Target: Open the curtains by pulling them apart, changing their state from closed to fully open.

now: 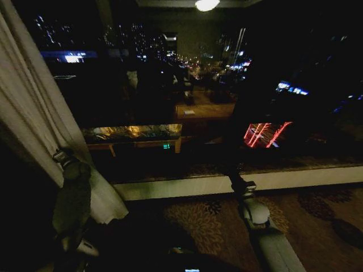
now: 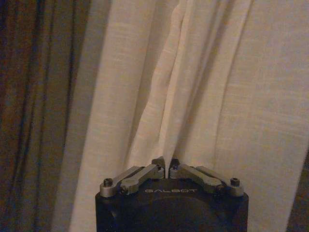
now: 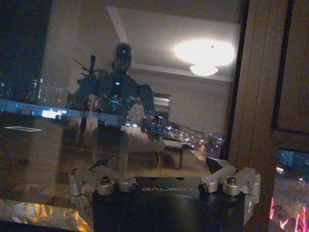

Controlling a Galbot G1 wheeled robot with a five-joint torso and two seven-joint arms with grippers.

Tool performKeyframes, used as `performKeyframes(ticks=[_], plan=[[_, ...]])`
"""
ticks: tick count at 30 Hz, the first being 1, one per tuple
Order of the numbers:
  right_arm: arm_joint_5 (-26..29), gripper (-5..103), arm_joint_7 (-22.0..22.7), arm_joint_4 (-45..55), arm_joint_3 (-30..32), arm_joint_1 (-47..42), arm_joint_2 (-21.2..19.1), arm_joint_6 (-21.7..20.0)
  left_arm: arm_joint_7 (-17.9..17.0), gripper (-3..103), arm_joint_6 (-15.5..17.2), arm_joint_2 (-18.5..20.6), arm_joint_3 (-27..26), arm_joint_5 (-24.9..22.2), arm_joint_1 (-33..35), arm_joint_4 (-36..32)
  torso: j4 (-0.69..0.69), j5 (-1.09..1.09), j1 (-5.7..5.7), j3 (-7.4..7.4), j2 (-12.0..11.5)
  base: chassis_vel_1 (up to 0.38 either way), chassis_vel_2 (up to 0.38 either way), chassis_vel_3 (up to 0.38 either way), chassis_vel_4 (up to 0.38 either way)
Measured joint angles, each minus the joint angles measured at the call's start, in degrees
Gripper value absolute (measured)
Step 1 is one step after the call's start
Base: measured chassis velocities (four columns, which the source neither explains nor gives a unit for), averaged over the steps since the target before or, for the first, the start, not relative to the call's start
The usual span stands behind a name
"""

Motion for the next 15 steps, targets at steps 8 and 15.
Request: performKeyframes(ticks=[8,15], plan=[[0.0,100,-0.1,0.0,-0.1,-0.1,0.1,0.0,2.4,0,0.3,-0.4,0.3,0.5,2.8,-4.3,0.02,-0.09,0.00,0.02,0.0,0.000,0.000,0.000,0.000],[0.0,100,-0.1,-0.1,0.0,-0.1,0.2,0.1,10.6,20,1.3,-1.5,1.7,2.4,7.6,-12.4,0.01,-0.05,0.01,0.03,0.0,0.000,0.000,0.000,0.000]])
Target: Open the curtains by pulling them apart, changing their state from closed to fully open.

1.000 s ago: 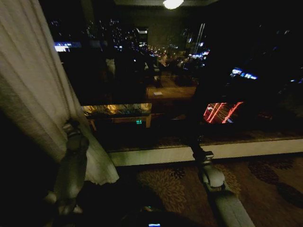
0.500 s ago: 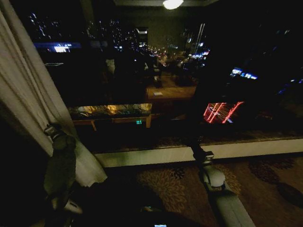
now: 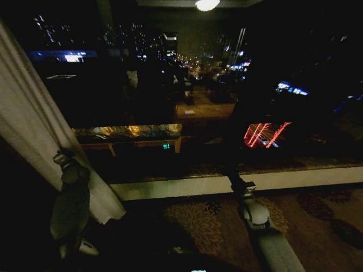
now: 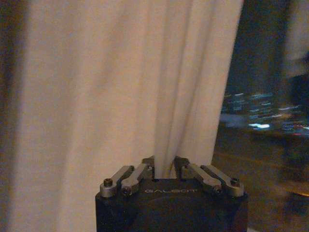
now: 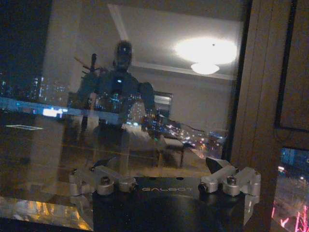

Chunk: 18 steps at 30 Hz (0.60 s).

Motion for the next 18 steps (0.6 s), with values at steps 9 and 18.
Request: performKeyframes(ticks=[9,18], plan=[[0.0,100,0.0,0.0,0.0,0.0,0.5,0.0,15.2,58,3.6,-1.1,1.2,0.6,9.0,-15.7,-0.01,0.02,0.00,-0.01,0.0,0.000,0.000,0.000,0.000],[1.0,100,0.5,2.1,-0.1,-1.5,0.6,-0.6,20.9,90,4.0,-2.4,1.0,1.2,17.3,-23.3,-0.01,0.02,-0.01,-0.02,0.0,0.000,0.000,0.000,0.000]])
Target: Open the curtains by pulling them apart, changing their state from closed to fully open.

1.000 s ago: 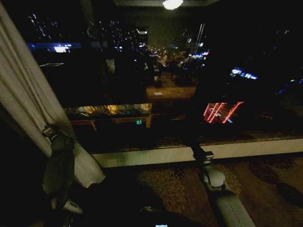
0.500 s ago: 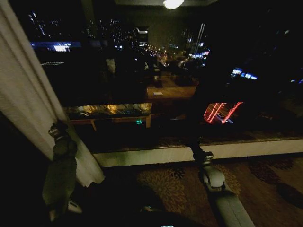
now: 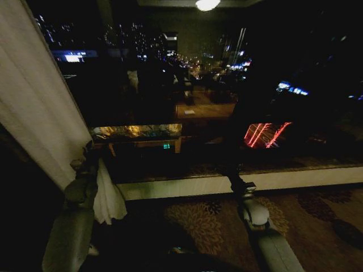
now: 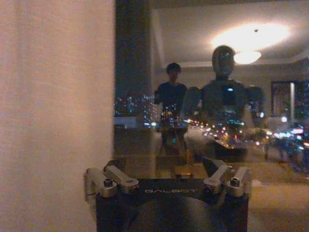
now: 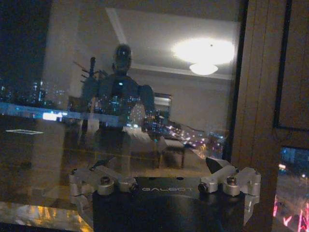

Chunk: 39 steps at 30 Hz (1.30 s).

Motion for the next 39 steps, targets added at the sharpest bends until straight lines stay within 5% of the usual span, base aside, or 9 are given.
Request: performKeyframes(ticks=[2,13,39], plan=[[0.3,100,0.5,1.4,0.0,-0.8,0.0,-1.7,1.7,98,-0.6,-0.3,-0.4,0.0,3.0,-0.9,0.00,-0.01,0.00,0.00,0.0,0.000,0.000,0.000,0.000],[-2.7,100,3.3,2.6,0.5,-0.9,1.5,-2.4,5.6,100,-5.1,-2.2,0.0,0.6,12.1,-3.0,0.01,0.00,0.00,0.00,0.0,0.000,0.000,0.000,0.000],[-3.3,100,3.3,4.4,1.4,-3.0,1.8,-5.1,5.3,100,-5.0,-2.5,0.9,0.9,11.4,-2.6,0.01,-0.01,-0.01,0.01,0.0,0.011,-0.057,-0.012,0.062]])
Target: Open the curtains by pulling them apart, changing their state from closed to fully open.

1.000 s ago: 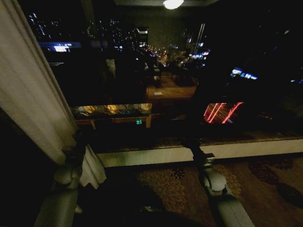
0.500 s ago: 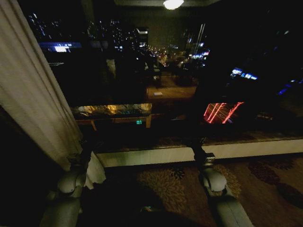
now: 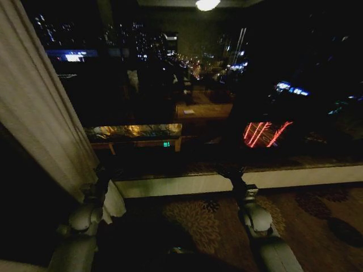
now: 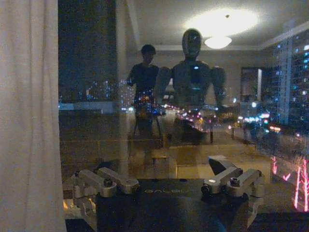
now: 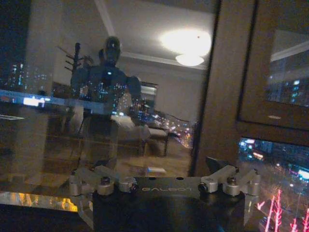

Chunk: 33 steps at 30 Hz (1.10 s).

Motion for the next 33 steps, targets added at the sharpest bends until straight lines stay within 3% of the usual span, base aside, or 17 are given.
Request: performKeyframes(ticks=[9,19,33], plan=[[0.4,100,-0.9,-0.3,1.3,-0.8,-0.5,1.8,0.0,100,-0.2,-0.4,0.0,0.5,0.3,-0.9,-0.01,0.01,-0.03,-0.01,0.0,-0.060,-0.198,0.056,0.215],[4.2,100,-1.1,0.0,3.7,-2.2,-2.7,1.8,0.0,100,-0.3,-1.9,0.3,2.6,0.7,-1.4,0.01,-0.02,0.02,0.00,0.0,-0.013,-0.015,0.019,0.019],[4.4,100,-1.2,0.1,3.8,-1.6,-3.2,1.5,0.1,100,-1.5,-2.4,0.4,2.9,0.5,-0.2,0.00,0.01,0.01,0.00,0.0,-0.104,-0.103,0.112,0.108]])
